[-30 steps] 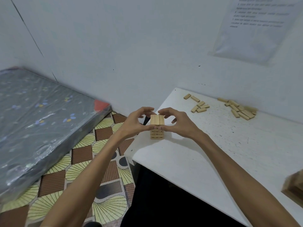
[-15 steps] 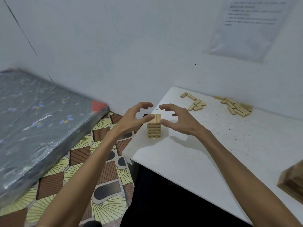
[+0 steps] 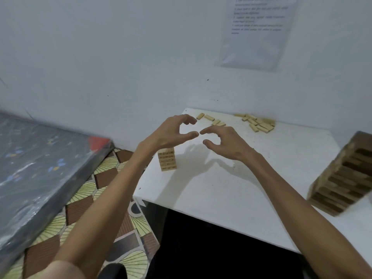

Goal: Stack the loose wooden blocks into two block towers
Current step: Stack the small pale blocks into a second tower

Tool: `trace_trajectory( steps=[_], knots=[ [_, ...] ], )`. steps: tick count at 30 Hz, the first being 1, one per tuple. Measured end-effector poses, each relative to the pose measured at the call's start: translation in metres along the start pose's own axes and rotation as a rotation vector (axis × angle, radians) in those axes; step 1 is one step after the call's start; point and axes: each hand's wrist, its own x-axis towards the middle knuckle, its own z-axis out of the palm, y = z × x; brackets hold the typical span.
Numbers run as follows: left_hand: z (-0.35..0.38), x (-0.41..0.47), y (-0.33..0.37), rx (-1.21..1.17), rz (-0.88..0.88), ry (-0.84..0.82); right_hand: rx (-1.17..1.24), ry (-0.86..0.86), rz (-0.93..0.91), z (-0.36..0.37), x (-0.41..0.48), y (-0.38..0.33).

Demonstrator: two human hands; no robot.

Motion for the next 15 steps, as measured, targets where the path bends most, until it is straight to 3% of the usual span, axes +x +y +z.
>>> trace_trajectory(
  steps=[15],
  knots=[
    [0.104,0.072,0.035,-0.020,0.132,-0.075,-0.263,0.085,0.358,-0.041,-0.055,0.081]
  ],
)
